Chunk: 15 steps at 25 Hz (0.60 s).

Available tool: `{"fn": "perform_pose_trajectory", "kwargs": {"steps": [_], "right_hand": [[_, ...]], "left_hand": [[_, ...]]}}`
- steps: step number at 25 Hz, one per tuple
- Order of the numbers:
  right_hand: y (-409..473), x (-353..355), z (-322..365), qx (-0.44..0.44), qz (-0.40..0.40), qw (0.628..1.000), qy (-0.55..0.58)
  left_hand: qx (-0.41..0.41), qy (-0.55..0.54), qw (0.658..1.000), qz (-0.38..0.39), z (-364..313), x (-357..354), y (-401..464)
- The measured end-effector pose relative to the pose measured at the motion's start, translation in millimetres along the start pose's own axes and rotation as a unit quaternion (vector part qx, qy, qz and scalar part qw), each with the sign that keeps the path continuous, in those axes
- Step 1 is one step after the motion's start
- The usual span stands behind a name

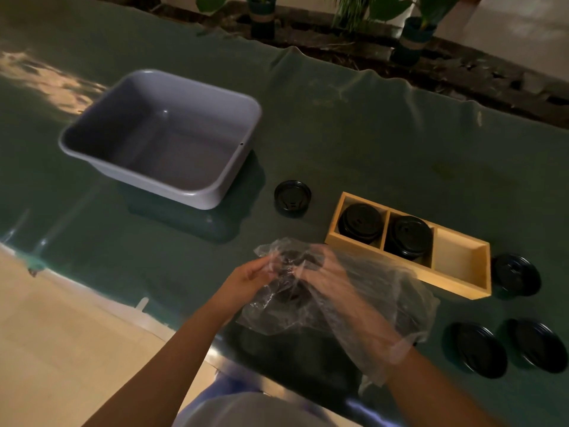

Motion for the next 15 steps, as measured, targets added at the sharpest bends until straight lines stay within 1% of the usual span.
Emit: {"fn": "perform_pose_trajectory", "kwargs": {"steps": [4, 5, 7, 10, 11, 12, 14, 15], "right_hand": [[-5, 1, 0, 0.029, -0.031, 0.999, 0.005], [-6, 2, -1, 0.028, -0.026, 0.999, 0.019], [-9, 11, -5, 0.025, 0.003, 0.998, 0.059], [-11, 36, -21, 0.018, 0.018, 1.000, 0.002], [-10, 43, -26, 0.010, 0.031, 0.999, 0.002], [-10, 48, -31, -0.001, 0.053, 0.998, 0.019], [-12, 51, -36, -0.021, 0.110, 0.988, 0.102], [-13, 52, -38, -0.031, 0.125, 0.982, 0.140]], "left_hand": [[-0.006, -0.011, 0.997, 0.074, -7, -15, 6], [-0.010, -0.006, 0.997, 0.082, -8, -16, 8], [-0.016, 0.008, 0.998, 0.064, -7, -11, 11], [-0.002, 0.007, 1.000, -0.008, 6, 4, 14], [0.003, 0.005, 1.000, -0.026, 12, 7, 14], [0.007, 0.007, 0.999, -0.039, 16, 10, 14], [0.014, 0.020, 0.998, -0.050, 21, 11, 14], [0.016, 0.028, 0.998, -0.048, 21, 11, 14]]}}
Point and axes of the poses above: each hand's wrist, its own y-axis towards the middle knuckle, its own x-axis out of the back of the hand, z = x × y, the point moved 5 cm from there along y, towards the middle knuckle, and after that the axes turned 11 degrees about -x, right-handed, at the moved point
